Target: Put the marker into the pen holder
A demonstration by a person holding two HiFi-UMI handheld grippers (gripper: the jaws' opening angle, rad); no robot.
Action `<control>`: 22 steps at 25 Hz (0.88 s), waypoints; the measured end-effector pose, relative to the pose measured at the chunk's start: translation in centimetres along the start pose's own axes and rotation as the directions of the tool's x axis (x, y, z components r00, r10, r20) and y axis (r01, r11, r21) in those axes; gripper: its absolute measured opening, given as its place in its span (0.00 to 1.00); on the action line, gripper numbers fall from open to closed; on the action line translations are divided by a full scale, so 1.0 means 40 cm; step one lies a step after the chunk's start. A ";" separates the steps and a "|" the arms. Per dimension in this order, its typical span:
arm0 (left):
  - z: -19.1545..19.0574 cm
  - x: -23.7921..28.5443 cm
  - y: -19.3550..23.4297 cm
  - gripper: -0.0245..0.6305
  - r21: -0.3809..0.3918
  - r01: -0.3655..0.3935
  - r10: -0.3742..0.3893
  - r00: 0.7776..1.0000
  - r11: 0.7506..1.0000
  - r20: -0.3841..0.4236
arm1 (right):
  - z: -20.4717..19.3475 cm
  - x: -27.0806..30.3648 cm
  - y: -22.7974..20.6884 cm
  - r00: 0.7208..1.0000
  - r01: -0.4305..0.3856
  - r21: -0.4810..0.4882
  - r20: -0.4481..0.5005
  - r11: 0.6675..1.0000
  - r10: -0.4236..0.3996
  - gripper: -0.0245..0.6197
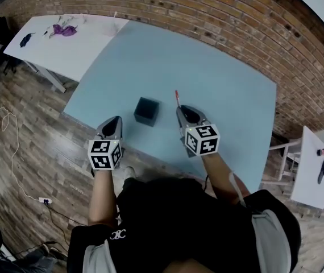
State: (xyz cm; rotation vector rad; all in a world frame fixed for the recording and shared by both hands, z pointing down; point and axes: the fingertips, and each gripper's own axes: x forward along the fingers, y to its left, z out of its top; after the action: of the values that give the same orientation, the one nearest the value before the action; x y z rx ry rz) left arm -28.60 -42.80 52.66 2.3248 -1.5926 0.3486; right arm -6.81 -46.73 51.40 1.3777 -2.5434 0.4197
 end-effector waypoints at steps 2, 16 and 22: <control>0.013 0.006 0.054 0.04 -0.011 0.050 -0.050 0.999 0.999 0.004 | 0.006 0.024 0.037 0.999 0.031 -0.013 -0.030 0.999 -0.031 0.11; 0.020 0.096 0.162 0.04 0.095 0.391 -0.386 0.920 0.915 -0.073 | -0.120 0.119 0.147 0.836 0.051 -0.456 -0.467 0.889 -0.287 0.11; 0.024 0.100 0.098 0.04 0.131 0.464 -0.456 0.885 0.876 -0.093 | -0.125 0.148 0.168 0.687 -0.193 -0.540 -0.670 0.819 -0.280 0.11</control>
State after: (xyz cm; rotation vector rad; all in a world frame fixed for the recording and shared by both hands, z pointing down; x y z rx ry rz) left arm -30.81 -47.96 53.65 2.6813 -0.9613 0.4275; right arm -15.38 -46.11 57.01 0.7932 -1.7273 0.1098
